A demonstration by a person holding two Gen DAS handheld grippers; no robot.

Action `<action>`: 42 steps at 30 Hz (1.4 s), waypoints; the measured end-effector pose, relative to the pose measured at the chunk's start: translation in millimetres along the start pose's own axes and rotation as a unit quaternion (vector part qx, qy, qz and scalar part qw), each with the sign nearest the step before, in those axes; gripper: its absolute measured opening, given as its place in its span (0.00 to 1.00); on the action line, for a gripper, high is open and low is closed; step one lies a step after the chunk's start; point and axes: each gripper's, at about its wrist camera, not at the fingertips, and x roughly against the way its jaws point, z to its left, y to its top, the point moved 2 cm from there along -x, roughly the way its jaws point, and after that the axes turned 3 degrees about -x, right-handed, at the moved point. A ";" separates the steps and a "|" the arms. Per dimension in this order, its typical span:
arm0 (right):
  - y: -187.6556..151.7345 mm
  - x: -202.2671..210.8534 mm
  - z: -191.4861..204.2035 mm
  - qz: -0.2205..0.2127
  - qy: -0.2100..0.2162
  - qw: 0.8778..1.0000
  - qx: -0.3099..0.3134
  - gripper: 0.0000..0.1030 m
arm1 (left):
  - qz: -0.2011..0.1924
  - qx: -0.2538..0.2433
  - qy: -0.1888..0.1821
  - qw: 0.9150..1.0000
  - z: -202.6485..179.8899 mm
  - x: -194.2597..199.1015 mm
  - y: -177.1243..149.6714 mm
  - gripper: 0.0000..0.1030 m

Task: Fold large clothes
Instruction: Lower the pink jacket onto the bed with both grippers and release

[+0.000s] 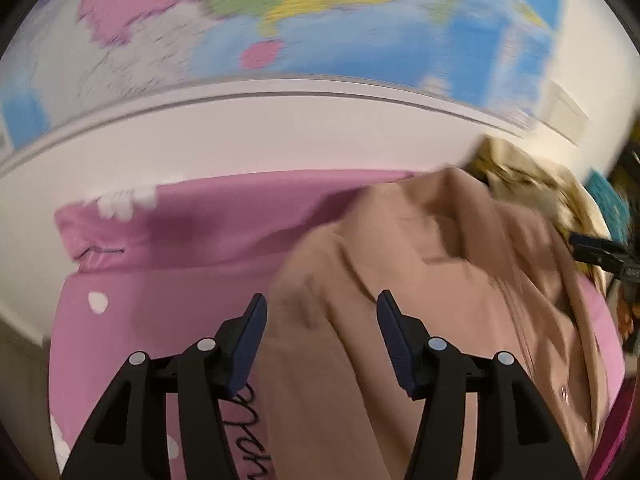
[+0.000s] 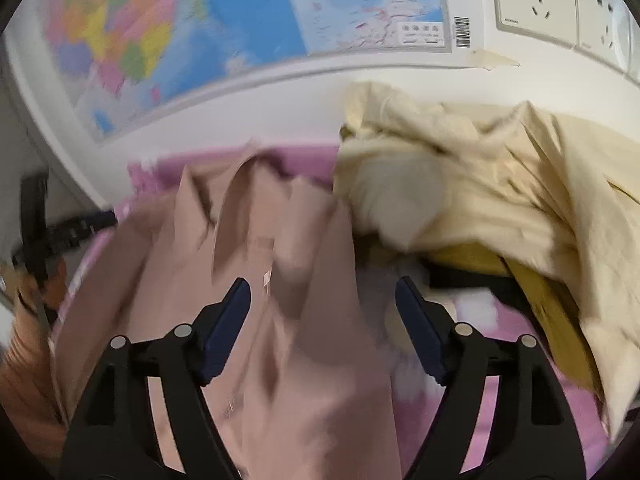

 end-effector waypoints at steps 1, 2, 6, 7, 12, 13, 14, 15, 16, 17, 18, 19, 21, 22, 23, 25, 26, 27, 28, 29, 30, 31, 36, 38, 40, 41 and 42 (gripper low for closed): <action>-7.9 -0.4 4.2 0.009 -0.002 1.000 0.007 0.72 | 0.009 -0.015 -0.006 1.000 -9.4 -2.6 -2.0 0.53; -14.6 -0.4 5.7 0.014 -0.004 1.000 0.010 0.72 | 0.018 -0.023 -0.008 1.000 -17.7 -6.1 -5.0 0.53; -50.4 -2.9 15.9 0.041 -0.035 0.998 0.035 0.68 | 0.038 -0.044 -0.017 0.998 -34.7 -19.2 -15.1 0.53; -58.0 -4.0 14.5 0.050 -0.042 0.997 0.033 0.58 | 0.042 -0.047 -0.009 0.998 -36.9 -22.5 -18.9 0.53; -57.2 20.2 -7.1 0.036 -0.032 0.999 -0.012 0.01 | 0.028 -0.051 -0.008 0.998 -33.8 -11.8 -32.1 0.53; -46.0 34.7 -14.9 0.015 -0.031 0.999 -0.029 0.01 | 0.023 -0.052 -0.004 0.998 -33.0 -7.3 -33.5 0.53; -41.3 48.2 -23.5 0.000 -0.024 0.999 -0.041 0.01 | 0.018 -0.050 0.002 0.999 -29.9 -0.6 -34.1 0.53; -26.3 67.8 -31.5 -0.033 -0.031 0.997 -0.055 0.01 | 0.014 -0.048 0.006 0.999 -27.8 5.2 -33.3 0.53; -16.6 79.1 -35.3 -0.051 -0.035 0.996 -0.060 0.01 | 0.008 -0.046 0.006 0.999 -24.5 10.5 -33.3 0.53; -4.2 89.2 -40.0 -0.069 -0.036 0.995 -0.064 0.01 | 0.003 -0.044 0.006 0.999 -21.4 14.8 -33.5 0.53; 2.7 89.8 -44.4 -0.073 -0.045 0.994 -0.070 0.01 | 0.002 -0.041 0.011 0.999 -19.2 16.5 -33.7 0.53; 3.9 86.7 -48.6 -0.070 -0.055 0.993 -0.079 0.02 | 0.003 -0.038 0.018 0.999 -16.0 18.2 -34.5 0.53; 4.2 65.7 -56.2 -0.030 -0.122 0.990 -0.066 0.14 | 0.006 -0.029 0.024 0.999 -9.2 19.5 -38.0 0.53; 0.7 60.8 -64.3 -0.014 -0.166 0.984 -0.058 0.32 | 0.008 -0.024 0.023 0.999 -6.3 20.3 -40.5 0.53; -2.0 58.5 -64.4 -0.017 -0.175 0.982 -0.063 0.40 | 0.009 -0.023 0.024 0.999 -4.6 21.1 -41.7 0.53; -4.4 64.9 -51.5 -0.042 -0.154 0.985 -0.061 0.41 | 0.011 -0.024 0.031 0.999 -1.4 22.2 -47.0 0.53; -3.6 70.8 -40.4 -0.058 -0.155 0.985 -0.052 0.48 | 0.012 -0.024 0.034 0.999 -0.8 22.1 -48.3 0.53; -1.2 77.9 -21.1 -0.082 -0.147 0.985 -0.031 0.52 | 0.013 -0.025 0.038 0.999 -0.8 21.8 -49.0 0.53; 2.2 81.1 -3.4 -0.099 -0.133 0.986 -0.012 0.55 | 0.012 -0.027 0.041 0.999 -1.3 22.2 -48.6 0.53; 4.7 81.2 20.4 -0.107 -0.108 0.988 0.016 0.56 | 0.009 -0.031 0.045 0.998 -3.3 22.4 -47.6 0.53; 6.5 77.2 35.6 -0.104 -0.093 0.990 0.032 0.57 | 0.007 -0.033 0.048 0.998 -4.9 21.4 -46.6 0.53; 9.1 66.9 54.7 -0.096 -0.072 0.991 0.054 0.58 | 0.003 -0.036 0.051 0.998 -7.2 20.8 -45.5 0.53; 15.5 -5.8 91.6 -0.027 -0.002 0.997 0.073 0.54 | -0.014 -0.061 0.057 0.996 -29.2 23.8 -42.7 0.54; 19.6 -33.2 91.4 -0.002 0.005 0.998 0.064 0.50 | -0.020 -0.075 0.065 0.995 -37.7 25.4 -43.5 0.55; 23.2 -50.8 84.8 0.014 -0.004 0.999 0.051 0.49 | -0.026 -0.089 0.071 0.993 -45.2 27.8 -44.8 0.56; 26.7 -61.1 79.8 0.024 -0.007 0.999 0.042 0.46 | -0.027 -0.092 0.070 0.993 -47.4 28.8 -45.4 0.56; 28.8 -67.4 76.0 0.028 -0.015 0.999 0.036 0.45 | -0.028 -0.093 0.069 0.993 -48.6 29.4 -46.2 0.56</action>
